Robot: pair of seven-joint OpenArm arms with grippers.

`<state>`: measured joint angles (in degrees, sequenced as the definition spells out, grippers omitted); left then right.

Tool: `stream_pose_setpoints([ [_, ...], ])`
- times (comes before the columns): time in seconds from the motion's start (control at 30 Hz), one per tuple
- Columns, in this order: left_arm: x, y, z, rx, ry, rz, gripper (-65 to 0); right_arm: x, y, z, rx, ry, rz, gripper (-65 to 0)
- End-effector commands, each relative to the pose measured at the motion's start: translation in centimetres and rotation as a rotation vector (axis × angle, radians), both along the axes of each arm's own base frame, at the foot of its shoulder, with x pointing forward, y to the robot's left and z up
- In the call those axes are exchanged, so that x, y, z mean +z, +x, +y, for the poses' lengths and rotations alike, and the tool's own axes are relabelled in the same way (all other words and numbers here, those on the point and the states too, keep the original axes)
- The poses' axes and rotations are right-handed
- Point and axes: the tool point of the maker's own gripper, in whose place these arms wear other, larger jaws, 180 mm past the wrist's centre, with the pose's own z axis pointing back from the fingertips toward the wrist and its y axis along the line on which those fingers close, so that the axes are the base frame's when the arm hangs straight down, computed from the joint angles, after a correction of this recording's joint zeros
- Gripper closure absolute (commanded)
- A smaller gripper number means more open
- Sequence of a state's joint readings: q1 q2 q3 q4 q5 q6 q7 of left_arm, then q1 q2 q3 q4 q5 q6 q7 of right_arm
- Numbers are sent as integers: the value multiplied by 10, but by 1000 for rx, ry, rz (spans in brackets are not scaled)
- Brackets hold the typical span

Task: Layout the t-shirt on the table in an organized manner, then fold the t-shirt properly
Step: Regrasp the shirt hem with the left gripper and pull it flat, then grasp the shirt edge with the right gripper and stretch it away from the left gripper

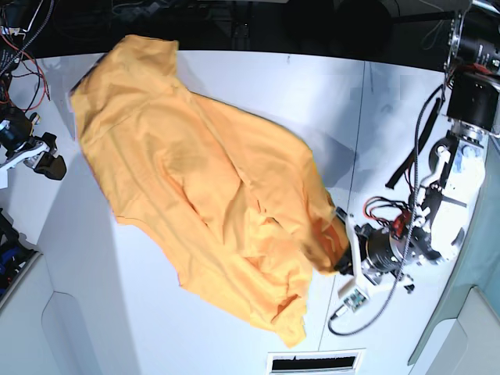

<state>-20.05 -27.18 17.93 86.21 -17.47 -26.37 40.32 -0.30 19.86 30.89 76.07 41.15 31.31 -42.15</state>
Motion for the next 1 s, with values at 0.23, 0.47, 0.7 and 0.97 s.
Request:
stream_pose_setpoints([
  [0.23,31,-27,8,-127,19,3,0,18,12,-7,-8,-13,-72,-221],
  [0.47,43,-79,17,-202,119,-27,0,17,12,-8,-5,-25,-65,-221],
  [0.7,40,-107,48,-167,139,20,-73,13,12,-8,-5,-39,-61,-349],
  [0.97,12,-155,32,-247,61,150,-79,-4,23,30,99,-76,-55,-354],
])
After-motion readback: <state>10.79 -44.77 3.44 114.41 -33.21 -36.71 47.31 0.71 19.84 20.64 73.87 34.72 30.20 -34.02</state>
